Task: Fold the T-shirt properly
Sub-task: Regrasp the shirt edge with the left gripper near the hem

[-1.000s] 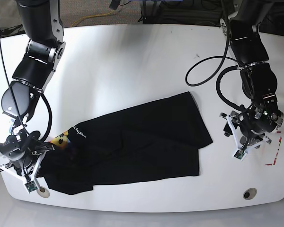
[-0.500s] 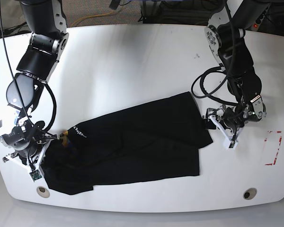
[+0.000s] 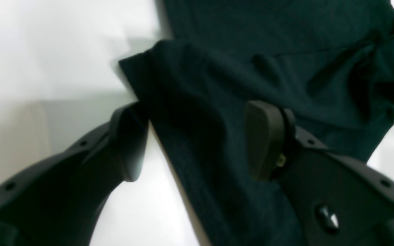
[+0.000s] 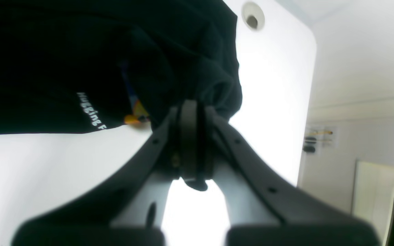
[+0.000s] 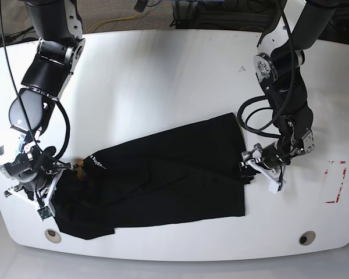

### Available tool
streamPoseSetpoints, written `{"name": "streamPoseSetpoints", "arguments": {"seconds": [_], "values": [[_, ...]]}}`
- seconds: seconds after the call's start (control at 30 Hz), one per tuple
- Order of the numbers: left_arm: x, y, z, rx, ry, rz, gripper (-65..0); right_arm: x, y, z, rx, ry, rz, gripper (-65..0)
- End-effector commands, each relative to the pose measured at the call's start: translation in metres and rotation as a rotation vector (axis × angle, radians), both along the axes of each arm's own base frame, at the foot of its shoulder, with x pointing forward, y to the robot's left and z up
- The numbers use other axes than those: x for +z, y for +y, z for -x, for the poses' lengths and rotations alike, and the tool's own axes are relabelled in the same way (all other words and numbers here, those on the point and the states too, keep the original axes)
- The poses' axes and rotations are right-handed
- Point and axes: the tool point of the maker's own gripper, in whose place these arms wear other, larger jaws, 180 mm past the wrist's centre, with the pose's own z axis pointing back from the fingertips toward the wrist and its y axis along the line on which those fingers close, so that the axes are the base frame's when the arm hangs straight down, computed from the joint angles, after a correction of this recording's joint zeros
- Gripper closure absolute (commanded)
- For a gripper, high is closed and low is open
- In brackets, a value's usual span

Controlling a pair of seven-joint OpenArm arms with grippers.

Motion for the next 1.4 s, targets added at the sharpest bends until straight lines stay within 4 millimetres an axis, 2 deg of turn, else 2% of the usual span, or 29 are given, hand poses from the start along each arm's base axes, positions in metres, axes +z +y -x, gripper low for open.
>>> {"name": "streamPoseSetpoints", "arguments": {"seconds": [0.0,0.17,0.2,0.23,0.37,0.43,0.5,0.6,0.7,0.8,0.97,1.03,1.1,1.23,1.37], "values": [[-0.007,-0.002,-0.005,0.027,0.050,0.002,-41.1,0.023,-0.004,-0.007,-0.002,-0.065,0.010,0.0],[-0.014,-0.001,-0.007,0.082,0.078,0.016,-40.3,0.022,-0.004,-0.007,-0.002,-0.064,0.010,0.0],[-0.015,0.001,-0.007,0.090,0.084,0.010,-38.1,0.022,-0.004,-0.007,-0.002,-0.064,0.010,0.0],[-0.016,0.002,-0.007,0.097,0.089,0.008,-34.4,0.020,-0.004,-0.006,-0.001,-0.059,0.010,0.0],[-0.019,0.012,-0.004,0.129,0.109,-0.010,-4.7,0.014,-0.004,-0.003,-0.001,-0.045,0.010,0.0],[-0.020,0.017,-0.004,0.140,0.116,-0.011,-0.3,0.014,-0.004,-0.003,-0.001,-0.044,0.010,0.0],[-0.011,0.024,-0.007,0.145,0.095,-0.028,-0.4,0.014,-0.004,-0.003,-0.001,-0.044,0.010,0.0],[0.017,0.044,-0.012,0.154,0.035,-0.093,-0.7,0.014,-0.004,-0.003,-0.001,-0.044,0.010,0.0],[0.031,0.061,-0.002,0.159,0.005,-0.175,-0.6,0.014,-0.004,-0.003,-0.001,-0.044,0.010,0.0],[0.055,0.066,-0.001,0.136,-0.031,-0.249,-0.6,0.014,-0.004,-0.003,-0.001,-0.044,0.010,0.0],[0.087,0.077,0.016,0.094,-0.083,-0.380,-1.0,0.014,-0.004,-0.003,-0.001,-0.044,0.010,0.0],[0.093,0.075,0.024,0.048,-0.082,-0.431,-1.1,0.013,-0.004,-0.003,-0.001,-0.042,0.008,0.0],[0.101,0.085,0.033,0.022,-0.085,-0.496,-0.7,0.011,-0.001,-0.004,0.002,-0.041,0.000,0.0],[0.121,0.091,0.040,0.017,-0.141,-0.563,-0.6,0.010,0.003,-0.004,0.005,-0.041,-0.007,0.0],[0.121,0.092,0.040,0.022,-0.137,-0.565,-0.4,0.008,0.006,-0.004,0.008,-0.038,-0.013,0.0]]}}
